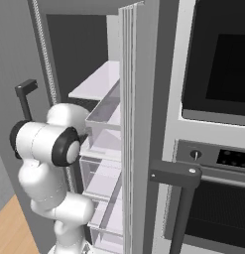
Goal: Grab a lemon wedge from the fridge and one ice cube from the ice bowl, and put them in the glass of lemonade.
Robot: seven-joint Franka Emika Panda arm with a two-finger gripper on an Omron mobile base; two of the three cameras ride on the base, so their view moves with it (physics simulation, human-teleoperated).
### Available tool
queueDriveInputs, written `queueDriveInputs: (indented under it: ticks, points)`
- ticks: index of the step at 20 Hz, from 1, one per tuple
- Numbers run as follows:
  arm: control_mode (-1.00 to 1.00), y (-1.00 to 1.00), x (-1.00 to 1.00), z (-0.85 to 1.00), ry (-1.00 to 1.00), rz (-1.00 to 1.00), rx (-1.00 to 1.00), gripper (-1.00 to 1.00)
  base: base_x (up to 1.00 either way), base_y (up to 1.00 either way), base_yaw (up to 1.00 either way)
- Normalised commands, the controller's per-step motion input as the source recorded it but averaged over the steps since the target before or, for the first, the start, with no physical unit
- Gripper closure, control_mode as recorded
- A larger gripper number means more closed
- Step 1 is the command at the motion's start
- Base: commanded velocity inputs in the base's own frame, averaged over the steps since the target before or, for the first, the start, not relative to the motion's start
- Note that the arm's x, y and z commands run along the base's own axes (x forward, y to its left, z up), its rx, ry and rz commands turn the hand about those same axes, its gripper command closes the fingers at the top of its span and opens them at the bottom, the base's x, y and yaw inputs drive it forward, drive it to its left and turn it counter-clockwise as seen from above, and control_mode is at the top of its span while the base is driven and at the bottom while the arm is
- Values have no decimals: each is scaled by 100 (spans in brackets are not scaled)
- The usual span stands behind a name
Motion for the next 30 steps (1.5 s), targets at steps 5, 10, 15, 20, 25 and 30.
queueDriveInputs:
  ticks: [5, 10, 15, 20, 25, 30]
  points:
    - [-100, 0, -100, 4, 0, 3, 0, 100, 0, 0, 0]
    - [-100, 0, -100, 53, 0, 3, 0, 100, 0, 0, 0]
    - [-100, 2, -100, 98, 0, 4, 0, 100, 0, 0, 0]
    - [-100, 19, -100, 100, 0, 4, 0, 100, 0, 0, 0]
    - [-100, 42, -100, 100, 0, 6, 0, 100, 0, 0, 0]
    - [-100, 34, -99, 100, 0, 8, 0, 100, 0, 0, 0]
